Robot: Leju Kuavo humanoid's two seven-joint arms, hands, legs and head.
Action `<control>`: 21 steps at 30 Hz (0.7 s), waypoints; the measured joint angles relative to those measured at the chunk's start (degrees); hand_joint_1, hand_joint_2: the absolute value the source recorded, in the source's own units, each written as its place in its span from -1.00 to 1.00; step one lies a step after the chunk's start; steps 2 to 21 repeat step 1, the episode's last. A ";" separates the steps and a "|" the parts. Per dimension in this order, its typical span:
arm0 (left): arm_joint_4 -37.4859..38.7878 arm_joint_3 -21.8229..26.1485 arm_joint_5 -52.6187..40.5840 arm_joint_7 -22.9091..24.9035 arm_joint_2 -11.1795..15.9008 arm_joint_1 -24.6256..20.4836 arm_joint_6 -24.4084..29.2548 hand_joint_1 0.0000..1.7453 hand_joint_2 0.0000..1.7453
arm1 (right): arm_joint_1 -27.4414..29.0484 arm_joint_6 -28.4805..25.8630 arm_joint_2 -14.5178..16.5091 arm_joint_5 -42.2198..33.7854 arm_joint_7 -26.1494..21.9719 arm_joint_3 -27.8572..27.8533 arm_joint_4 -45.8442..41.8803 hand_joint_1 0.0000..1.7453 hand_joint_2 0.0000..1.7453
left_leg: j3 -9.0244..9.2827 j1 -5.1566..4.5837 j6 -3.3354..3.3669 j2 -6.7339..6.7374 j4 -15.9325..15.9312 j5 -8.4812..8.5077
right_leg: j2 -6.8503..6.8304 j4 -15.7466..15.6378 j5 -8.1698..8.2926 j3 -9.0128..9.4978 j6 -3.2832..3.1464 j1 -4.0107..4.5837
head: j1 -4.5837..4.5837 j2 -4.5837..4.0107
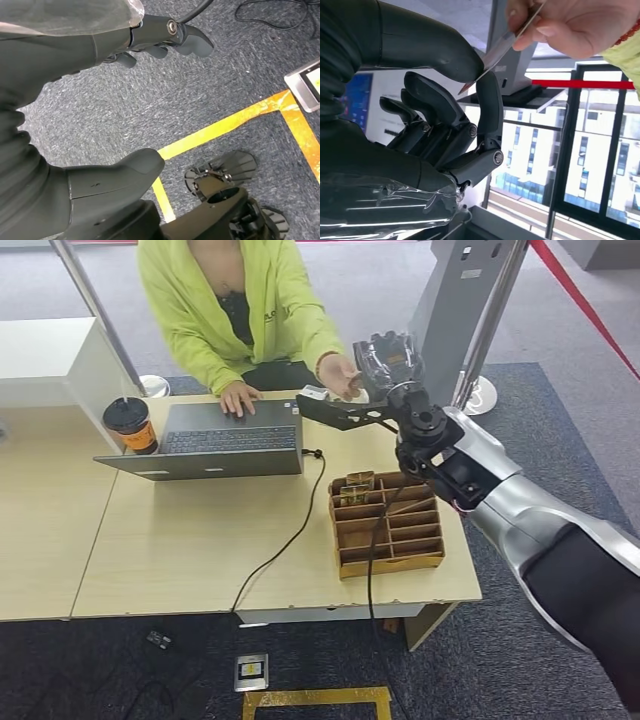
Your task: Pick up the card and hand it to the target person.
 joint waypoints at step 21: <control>0.00 0.00 0.06 0.00 0.00 0.07 0.07 -1.00 1.00 | -0.10 0.00 0.44 0.25 0.33 0.08 0.73 1.00 1.00 | 0.00 0.00 0.00 0.00 0.00 0.00 | 0.00 0.00 0.00 0.00 0.00 0.00 | 0.00 0.00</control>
